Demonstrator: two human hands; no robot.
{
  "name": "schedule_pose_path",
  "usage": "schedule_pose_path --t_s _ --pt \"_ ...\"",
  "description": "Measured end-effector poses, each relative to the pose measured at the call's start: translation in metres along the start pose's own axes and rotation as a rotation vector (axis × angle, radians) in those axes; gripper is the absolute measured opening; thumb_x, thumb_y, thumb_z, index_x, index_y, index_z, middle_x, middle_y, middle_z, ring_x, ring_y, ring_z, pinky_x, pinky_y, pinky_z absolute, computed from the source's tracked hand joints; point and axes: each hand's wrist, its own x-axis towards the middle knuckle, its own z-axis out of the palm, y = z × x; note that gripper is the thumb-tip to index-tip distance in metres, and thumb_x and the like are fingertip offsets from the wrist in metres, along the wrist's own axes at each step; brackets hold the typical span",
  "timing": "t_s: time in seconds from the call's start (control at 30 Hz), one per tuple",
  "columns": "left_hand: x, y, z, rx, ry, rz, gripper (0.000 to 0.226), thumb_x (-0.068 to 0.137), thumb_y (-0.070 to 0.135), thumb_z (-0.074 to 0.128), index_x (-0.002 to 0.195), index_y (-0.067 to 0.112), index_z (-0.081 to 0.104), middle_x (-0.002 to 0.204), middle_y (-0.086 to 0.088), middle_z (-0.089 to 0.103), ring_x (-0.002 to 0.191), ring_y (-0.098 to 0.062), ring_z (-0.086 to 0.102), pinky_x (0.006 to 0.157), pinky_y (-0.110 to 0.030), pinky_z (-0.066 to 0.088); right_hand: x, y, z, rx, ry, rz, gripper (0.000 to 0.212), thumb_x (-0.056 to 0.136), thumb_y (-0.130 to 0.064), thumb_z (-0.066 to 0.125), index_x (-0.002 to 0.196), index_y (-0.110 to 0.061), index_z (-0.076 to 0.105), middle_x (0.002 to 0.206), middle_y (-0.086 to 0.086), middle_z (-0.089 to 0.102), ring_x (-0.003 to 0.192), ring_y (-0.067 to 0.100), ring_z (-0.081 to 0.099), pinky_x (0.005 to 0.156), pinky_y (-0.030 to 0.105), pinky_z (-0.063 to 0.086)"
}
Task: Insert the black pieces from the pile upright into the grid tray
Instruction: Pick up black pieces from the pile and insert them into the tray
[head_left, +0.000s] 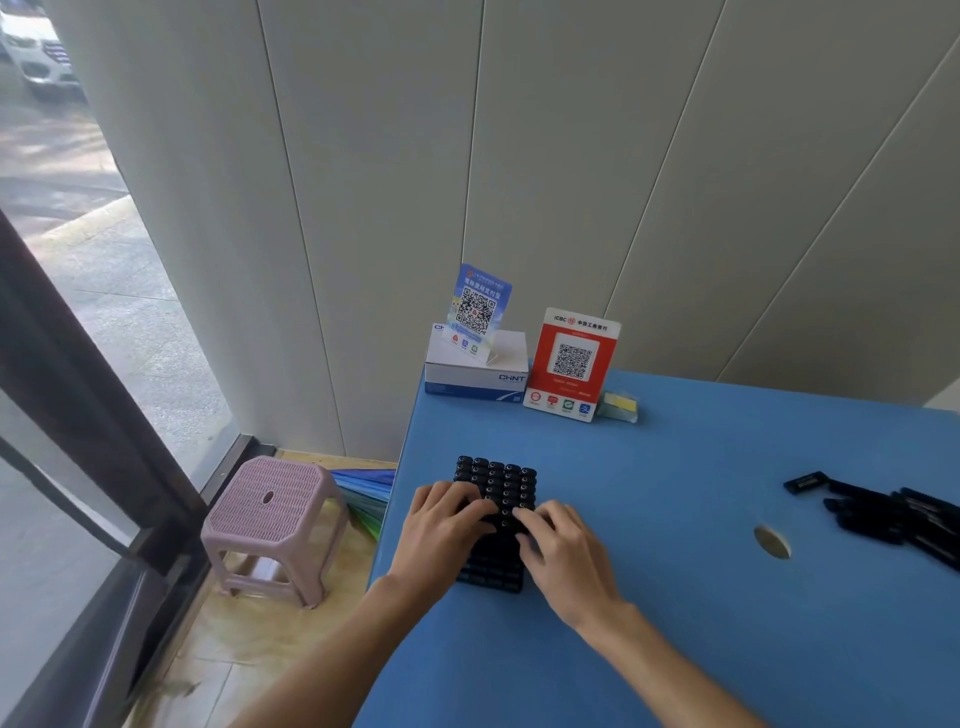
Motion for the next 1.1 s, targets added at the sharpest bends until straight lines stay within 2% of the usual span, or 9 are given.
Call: schedule_pose_path --t_s 0.27,0.53,0.73,0.9,1.1 --pt "-0.003 -0.008 0.001 0.034 -0.049 0.052 0.016 0.074 0.030 0.072 0.088 0.024 0.066 0.098 0.006 0.062 0.093 -0.013 0.049 0.081 -0.024 0.034 0.006 0.007 -0.006 -0.021 -0.005 -0.021 0.029 0.071 -0.014 0.078 0.098 -0.018 0.067 0.079 -0.005 0.056 0.071 0.015 0.057 0.052 0.026 0.051" --pt "-0.004 0.002 -0.005 0.066 -0.109 0.008 0.026 0.071 0.036 0.078 0.093 0.026 0.068 0.103 0.005 0.063 0.098 -0.015 0.050 0.084 -0.026 0.033 0.009 0.008 -0.020 -0.094 -0.071 0.030 0.033 0.072 -0.023 0.078 0.102 -0.019 0.065 0.081 -0.005 0.058 0.073 0.015 0.058 0.052 0.025 0.051" --pt "0.007 0.014 -0.005 0.063 -0.140 0.014 0.038 0.076 0.040 0.070 0.110 0.025 0.063 0.106 0.004 0.063 0.100 -0.017 0.053 0.086 -0.027 0.033 -0.009 0.033 -0.039 -0.173 -0.101 0.173 0.035 0.078 -0.026 0.072 0.110 -0.014 0.063 0.090 0.001 0.063 0.082 0.023 0.060 0.062 0.035 0.053" --pt "0.013 0.042 0.004 0.056 -0.160 0.033 0.038 0.074 0.036 0.068 0.109 0.023 0.062 0.104 0.004 0.063 0.098 -0.019 0.055 0.088 -0.029 0.034 -0.040 0.069 -0.068 -0.174 -0.111 0.280 0.038 0.080 -0.027 0.069 0.115 -0.013 0.062 0.095 0.002 0.064 0.089 0.026 0.060 0.069 0.037 0.053" --pt "0.019 0.093 0.030 0.079 -0.195 0.051 0.038 0.075 0.040 0.063 0.110 0.025 0.060 0.104 0.005 0.062 0.099 -0.019 0.057 0.090 -0.031 0.035 -0.081 0.123 -0.111 -0.158 -0.150 0.361 0.044 0.091 -0.035 0.054 0.131 -0.018 0.049 0.116 -0.002 0.058 0.110 0.019 0.052 0.083 0.030 0.048"
